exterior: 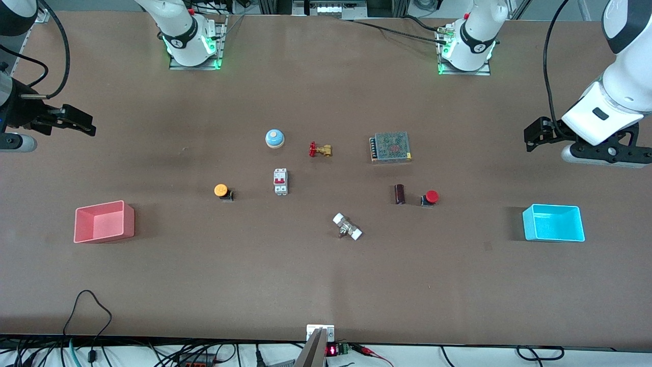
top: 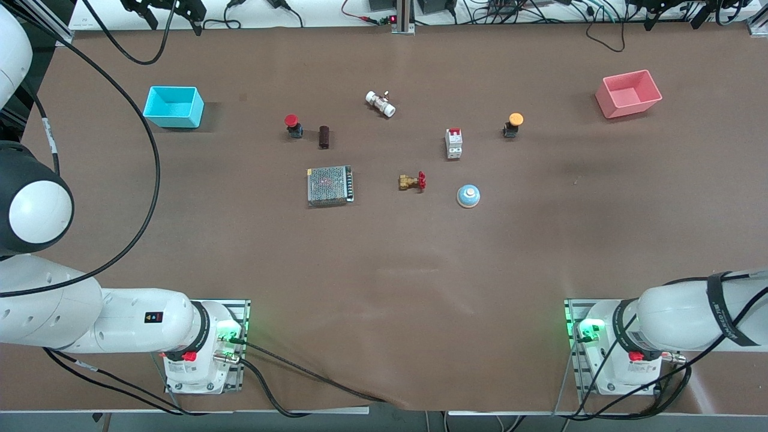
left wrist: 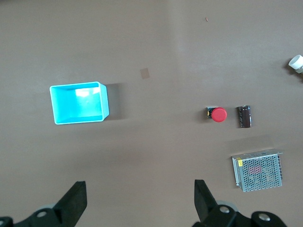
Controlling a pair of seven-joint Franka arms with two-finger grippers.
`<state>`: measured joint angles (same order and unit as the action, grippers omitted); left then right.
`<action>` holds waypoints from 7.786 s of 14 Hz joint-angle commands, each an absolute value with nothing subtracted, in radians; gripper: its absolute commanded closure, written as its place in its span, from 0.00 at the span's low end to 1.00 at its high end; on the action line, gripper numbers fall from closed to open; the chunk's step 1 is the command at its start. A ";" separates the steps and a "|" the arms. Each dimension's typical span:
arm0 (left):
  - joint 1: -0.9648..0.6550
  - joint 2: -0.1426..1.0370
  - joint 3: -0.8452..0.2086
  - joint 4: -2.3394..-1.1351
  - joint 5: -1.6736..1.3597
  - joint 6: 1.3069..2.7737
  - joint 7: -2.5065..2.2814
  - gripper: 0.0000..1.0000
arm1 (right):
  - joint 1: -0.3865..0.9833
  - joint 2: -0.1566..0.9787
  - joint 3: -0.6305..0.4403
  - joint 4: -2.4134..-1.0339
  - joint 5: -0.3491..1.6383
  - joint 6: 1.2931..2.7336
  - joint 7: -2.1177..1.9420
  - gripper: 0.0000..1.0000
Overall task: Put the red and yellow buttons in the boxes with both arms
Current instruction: 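Reach the right gripper to the yellow button while the left gripper reaches the red button, then grasp and lift the yellow button while the left gripper carries the red button, then carry the yellow button toward the pink box while the left gripper lowers red, then lower the yellow button into the pink box while the left gripper withdraws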
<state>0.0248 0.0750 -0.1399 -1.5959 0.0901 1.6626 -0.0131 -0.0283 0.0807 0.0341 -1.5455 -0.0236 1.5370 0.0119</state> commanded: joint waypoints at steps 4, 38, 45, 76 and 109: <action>0.026 0.090 -0.147 -1.560 0.074 1.632 0.003 0.00 | -0.026 0.087 0.032 -1.528 -0.008 1.526 -0.005 0.00; -0.149 0.560 -0.184 -1.944 0.078 2.433 -0.362 0.73 | 0.110 0.491 0.222 -2.017 -0.032 2.560 0.203 0.00; -0.135 0.494 -0.178 -1.683 0.168 1.970 -0.362 0.81 | 0.110 0.517 0.219 -2.011 -0.090 2.563 0.204 0.30; 0.410 0.681 -0.186 -1.652 0.321 2.253 0.215 0.00 | -0.275 0.411 0.155 -1.799 -0.098 2.324 -0.445 0.76; -0.064 0.014 0.040 -1.720 -0.018 1.764 0.008 0.00 | -0.330 0.594 0.118 -1.802 -0.055 2.566 -0.534 0.23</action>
<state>-0.0421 0.0175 0.0332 -1.7168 -0.0214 1.7549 -0.0104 -0.3286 0.5868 0.1128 -1.8174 -0.0752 2.5612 -0.5153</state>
